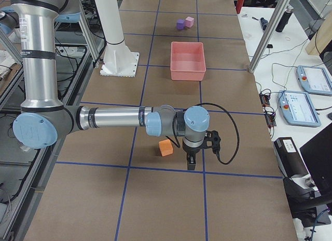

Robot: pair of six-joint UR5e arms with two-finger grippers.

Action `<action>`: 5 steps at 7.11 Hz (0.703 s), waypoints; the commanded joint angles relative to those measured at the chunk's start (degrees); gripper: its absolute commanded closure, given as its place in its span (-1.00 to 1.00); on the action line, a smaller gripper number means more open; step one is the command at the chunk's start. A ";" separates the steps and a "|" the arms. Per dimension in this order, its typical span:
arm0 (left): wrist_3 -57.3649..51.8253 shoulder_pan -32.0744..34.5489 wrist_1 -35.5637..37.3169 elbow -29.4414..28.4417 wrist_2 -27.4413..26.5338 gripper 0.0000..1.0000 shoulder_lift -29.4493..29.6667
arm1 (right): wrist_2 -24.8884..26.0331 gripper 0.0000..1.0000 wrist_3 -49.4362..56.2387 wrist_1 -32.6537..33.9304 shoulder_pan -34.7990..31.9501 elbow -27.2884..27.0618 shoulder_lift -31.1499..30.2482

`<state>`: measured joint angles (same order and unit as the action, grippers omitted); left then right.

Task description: Place blocks into pink bin with both arms

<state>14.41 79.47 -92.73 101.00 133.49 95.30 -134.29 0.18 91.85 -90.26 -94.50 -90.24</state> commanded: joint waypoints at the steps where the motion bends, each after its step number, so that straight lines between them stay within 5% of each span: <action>1: 9.07 -6.56 -1.74 2.78 2.64 -1.00 -0.55 | -0.01 -1.00 0.00 0.00 0.00 -0.16 0.07; 5: 32.91 -21.60 -21.49 5.70 -8.21 -1.00 -10.20 | -0.01 -1.00 0.00 0.00 0.00 0.02 0.07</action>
<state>40.69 62.89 -108.11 106.50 129.68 87.76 -134.30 0.18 91.85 -90.26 -94.45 -90.18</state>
